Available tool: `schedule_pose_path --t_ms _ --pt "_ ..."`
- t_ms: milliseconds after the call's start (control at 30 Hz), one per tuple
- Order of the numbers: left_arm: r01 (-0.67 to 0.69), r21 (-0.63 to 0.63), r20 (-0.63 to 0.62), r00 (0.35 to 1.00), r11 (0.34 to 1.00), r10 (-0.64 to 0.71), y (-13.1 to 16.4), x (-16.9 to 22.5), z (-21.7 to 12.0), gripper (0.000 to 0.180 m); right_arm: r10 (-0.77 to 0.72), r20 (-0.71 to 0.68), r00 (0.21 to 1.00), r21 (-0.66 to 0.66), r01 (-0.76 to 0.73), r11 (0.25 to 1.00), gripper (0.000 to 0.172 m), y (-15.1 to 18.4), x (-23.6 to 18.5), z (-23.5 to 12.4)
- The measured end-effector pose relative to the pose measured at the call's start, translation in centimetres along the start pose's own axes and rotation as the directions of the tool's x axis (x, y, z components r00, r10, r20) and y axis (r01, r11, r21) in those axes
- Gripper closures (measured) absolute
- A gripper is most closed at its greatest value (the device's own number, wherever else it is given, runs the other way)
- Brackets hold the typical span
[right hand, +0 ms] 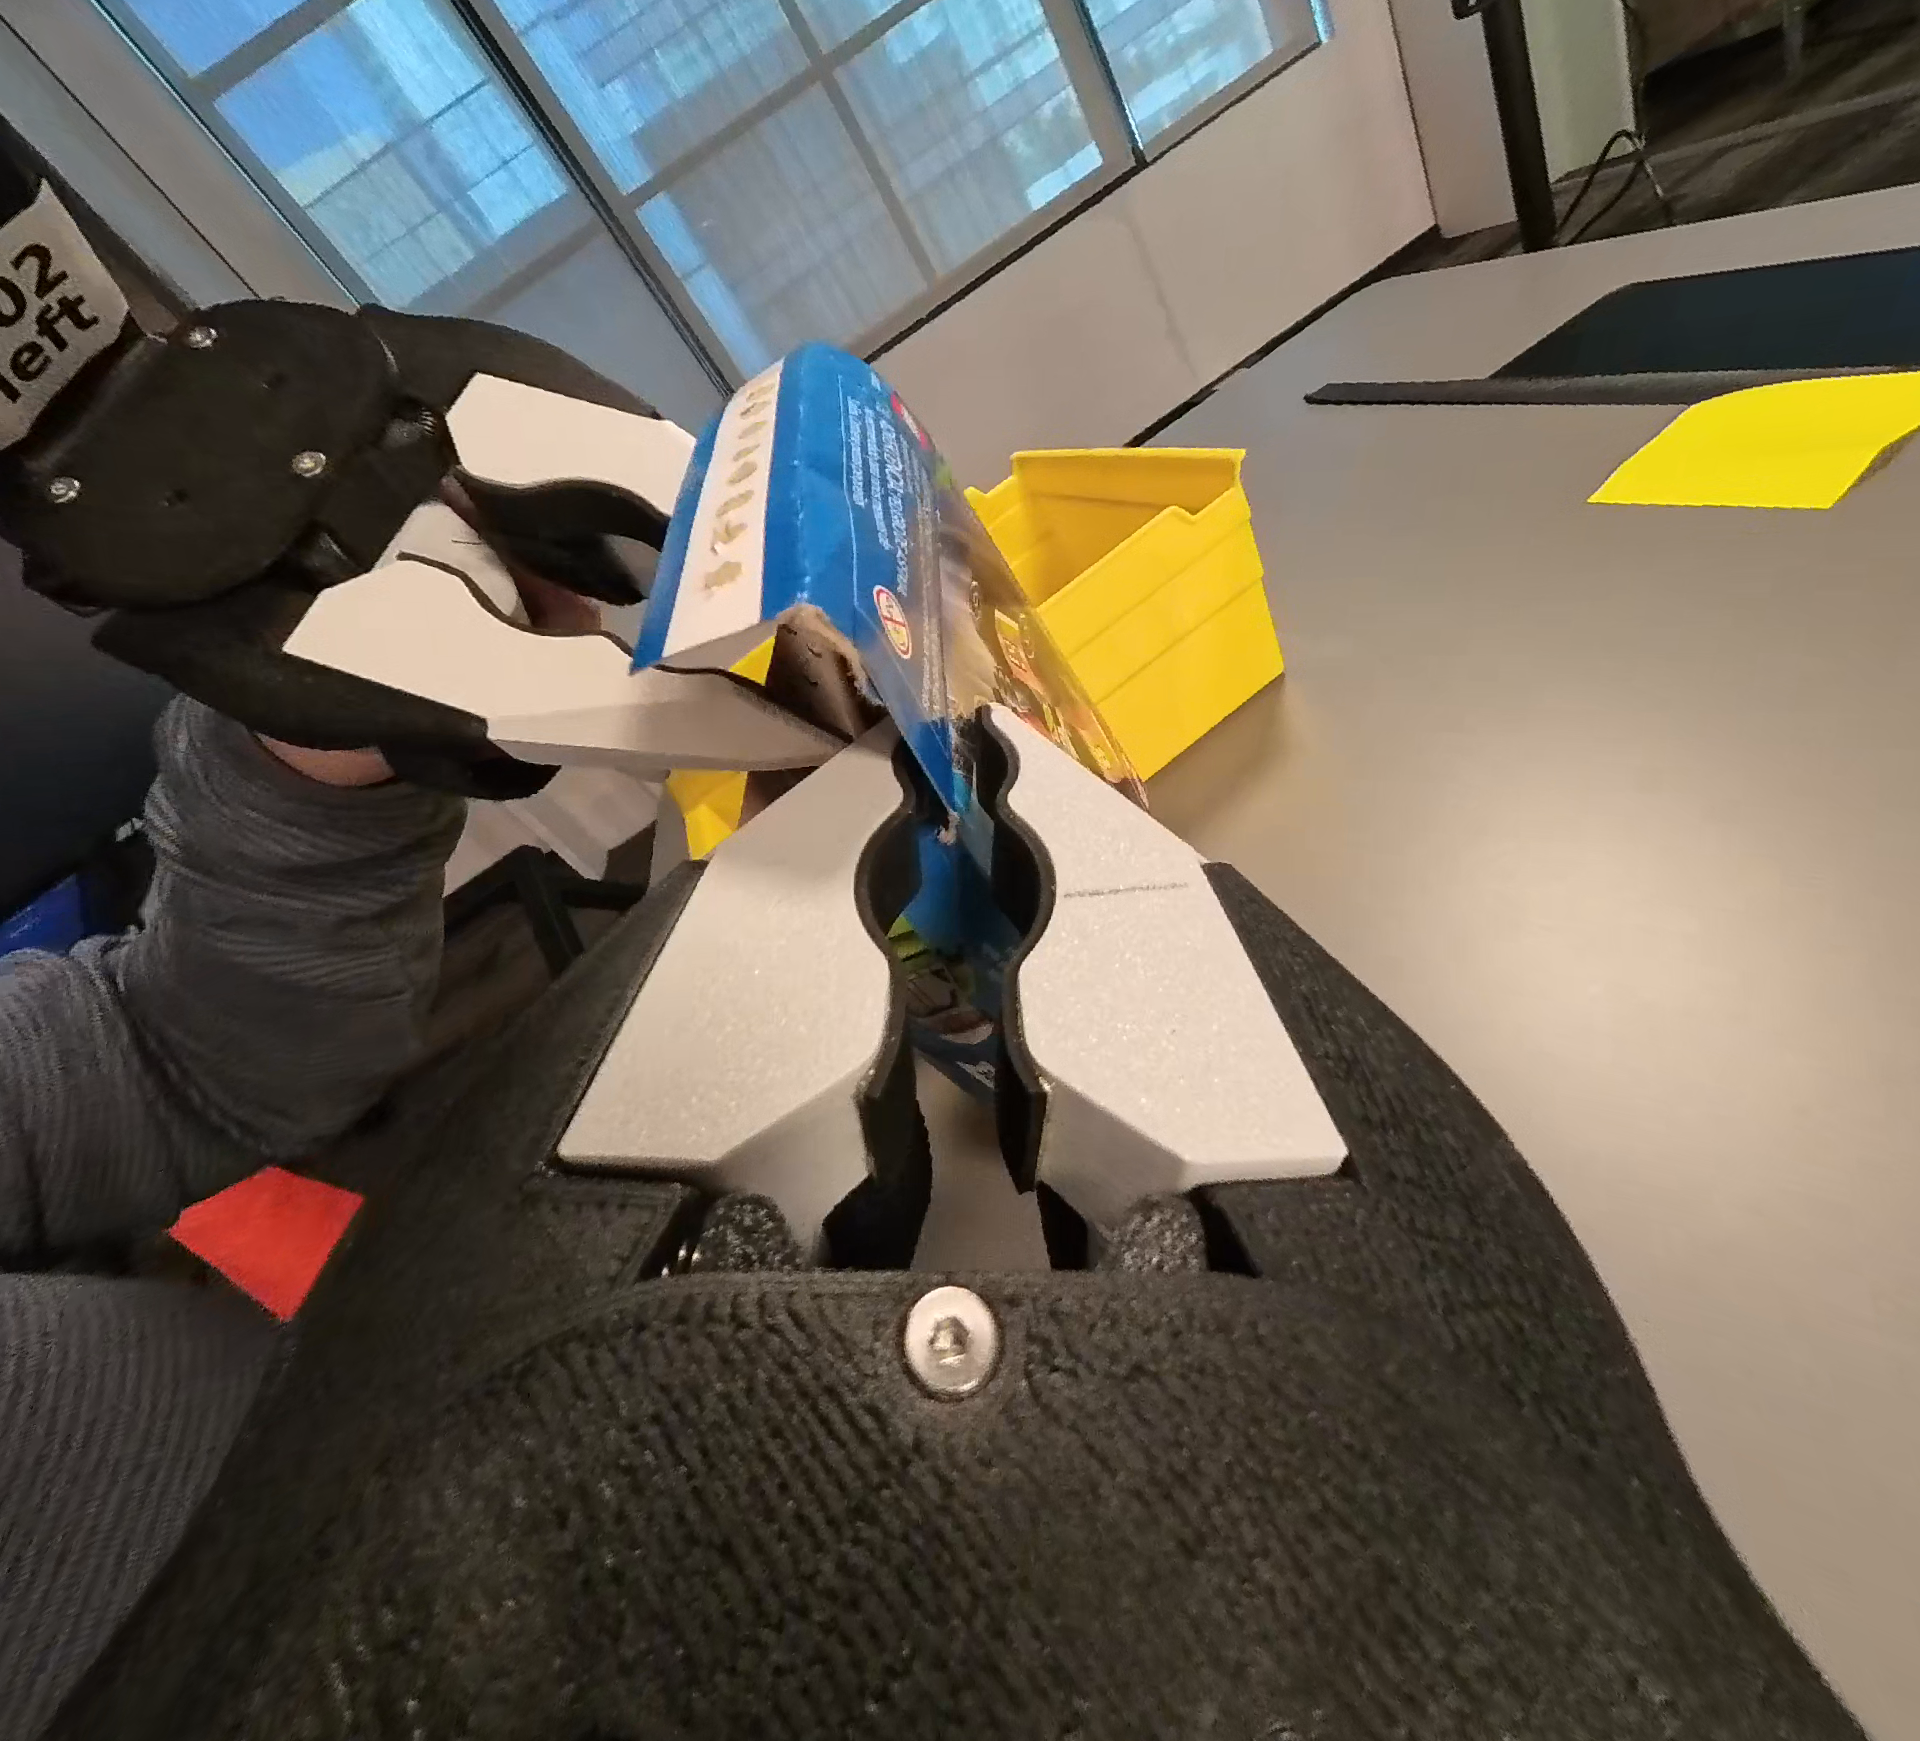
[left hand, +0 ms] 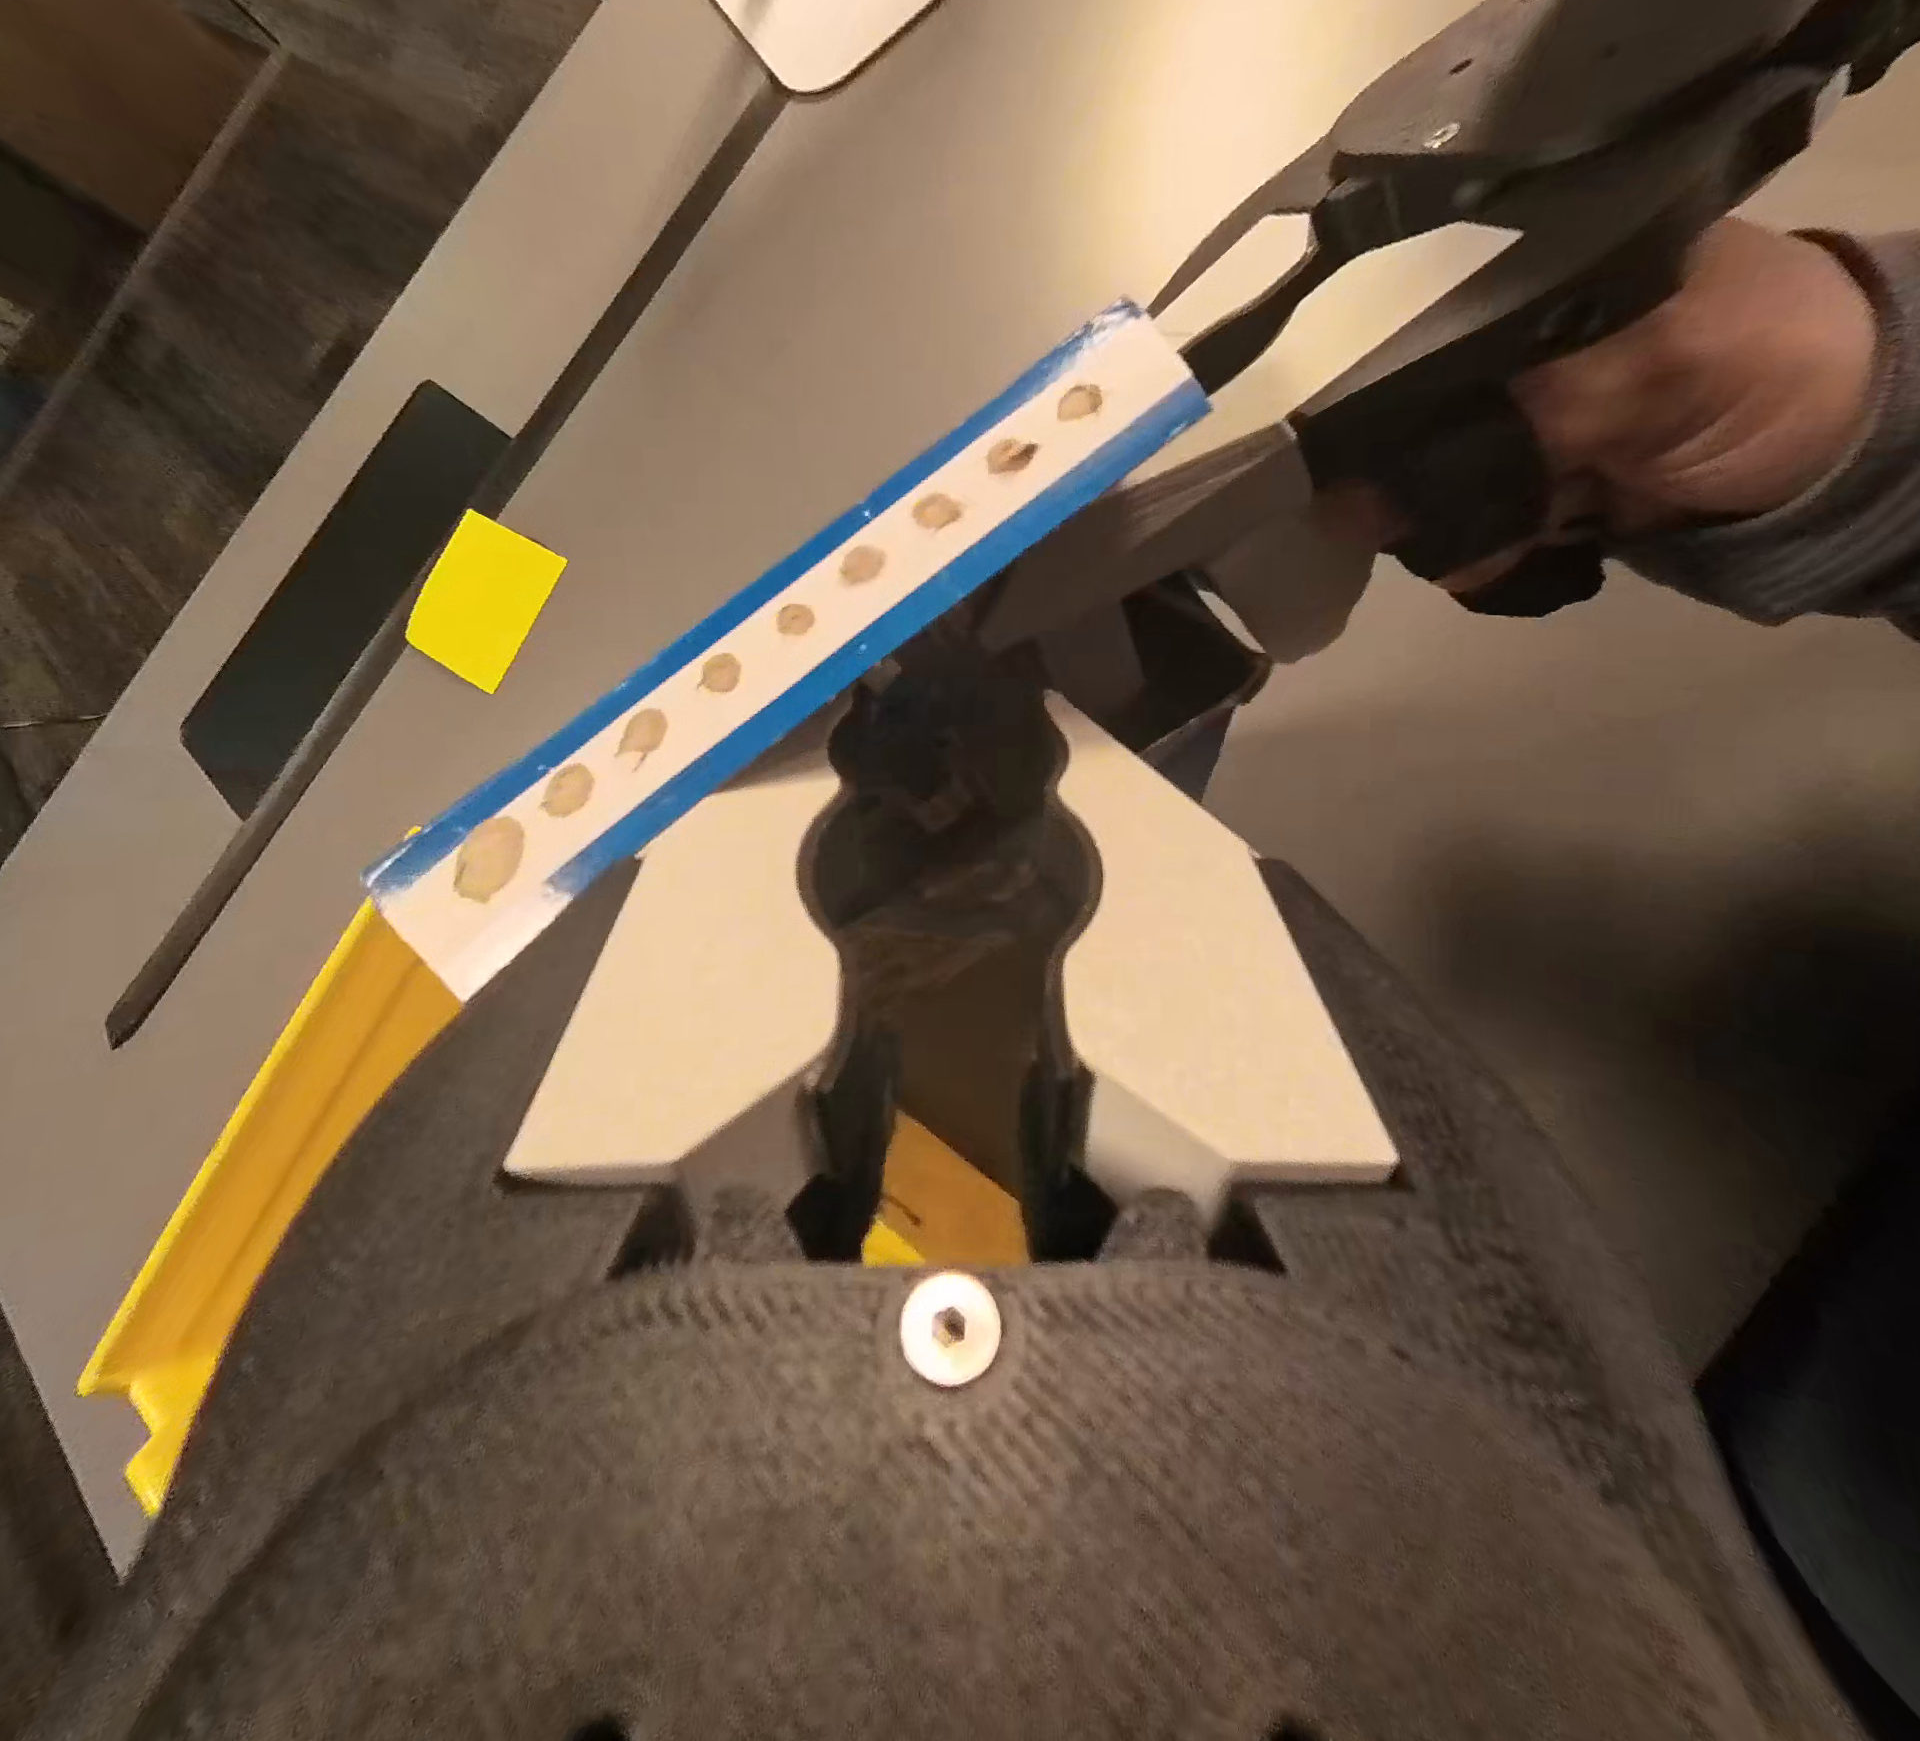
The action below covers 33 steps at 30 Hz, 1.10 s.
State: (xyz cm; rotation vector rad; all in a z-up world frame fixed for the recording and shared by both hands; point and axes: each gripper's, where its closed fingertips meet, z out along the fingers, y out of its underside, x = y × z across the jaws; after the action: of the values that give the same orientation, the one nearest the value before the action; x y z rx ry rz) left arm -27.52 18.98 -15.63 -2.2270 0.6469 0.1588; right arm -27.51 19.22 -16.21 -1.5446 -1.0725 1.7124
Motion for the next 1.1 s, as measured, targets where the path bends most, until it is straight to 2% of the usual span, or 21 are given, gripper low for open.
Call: schedule_pose_path --t_ms 100,200,300,367,433,500,533,600,667,733,867,967,1100 --pt "-0.001 -0.019 0.006 1.000 1.000 0.001 0.4 -0.2 -0.1 0.151 0.001 0.005 1.000 0.000 -0.001 1.000 0.167 0.0 -0.1 0.0" --pt "0.016 -0.028 0.046 0.999 0.999 -0.015 1.0 -1.3 -2.0 0.147 0.002 0.010 1.000 -0.001 -0.002 1.000 0.167 0.1 -0.2 0.1" --pt "0.151 0.000 0.133 0.980 0.989 -0.149 2.7 -3.9 -5.5 0.147 0.007 0.012 1.000 0.000 -0.007 1.000 0.167 0.1 -0.1 0.1" --pt "0.293 0.038 0.198 0.935 0.955 -0.295 4.7 -6.3 -7.6 0.143 0.012 0.017 1.000 0.000 -0.012 1.000 0.167 0.1 -0.2 0.1" --pt "0.419 0.002 0.240 0.881 0.908 -0.407 8.2 -7.9 -8.6 0.142 0.013 0.021 1.000 -0.001 -0.013 1.000 0.167 0.1 -0.3 0.1" --pt "0.527 -0.173 0.309 0.831 0.832 -0.462 14.0 -8.5 -8.8 0.141 0.014 0.026 1.000 -0.003 -0.014 1.000 0.167 0.1 -0.3 0.2" --pt "0.572 -0.282 0.330 0.811 0.770 -0.482 17.2 -8.2 -8.7 0.141 0.014 0.027 1.000 -0.004 -0.014 1.000 0.167 0.2 -0.4 0.2" --pt "0.619 -0.436 0.307 0.785 0.654 -0.538 22.0 -6.8 -7.9 0.140 0.013 0.030 0.999 -0.006 -0.013 1.000 0.167 0.2 -0.4 0.2" --pt "0.645 -0.517 0.299 0.752 0.562 -0.588 25.5 -5.7 -7.2 0.141 0.012 0.029 0.999 -0.007 -0.012 1.000 0.167 0.2 -0.4 0.2" --pt "0.663 -0.551 0.310 0.727 0.507 -0.613 27.9 -5.2 -6.9 0.142 0.013 0.027 1.000 -0.006 -0.013 1.000 0.167 0.1 -0.3 0.2" --pt "0.695 -0.520 0.269 0.686 0.497 -0.676 28.7 -4.9 -6.1 0.153 0.015 0.031 0.999 -0.005 -0.015 1.000 0.167 0.2 -0.4 0.2" --pt "0.651 -0.555 0.267 0.729 0.518 -0.630 29.3 -4.8 -6.1 0.153 0.016 0.034 0.999 -0.006 -0.016 1.000 0.167 0.2 -0.4 0.2" --pt "0.600 -0.614 0.270 0.770 0.513 -0.578 30.2 -4.4 -6.0 0.152 0.012 0.032 0.999 -0.008 -0.012 1.000 0.167 0.2 -0.4 0.2"
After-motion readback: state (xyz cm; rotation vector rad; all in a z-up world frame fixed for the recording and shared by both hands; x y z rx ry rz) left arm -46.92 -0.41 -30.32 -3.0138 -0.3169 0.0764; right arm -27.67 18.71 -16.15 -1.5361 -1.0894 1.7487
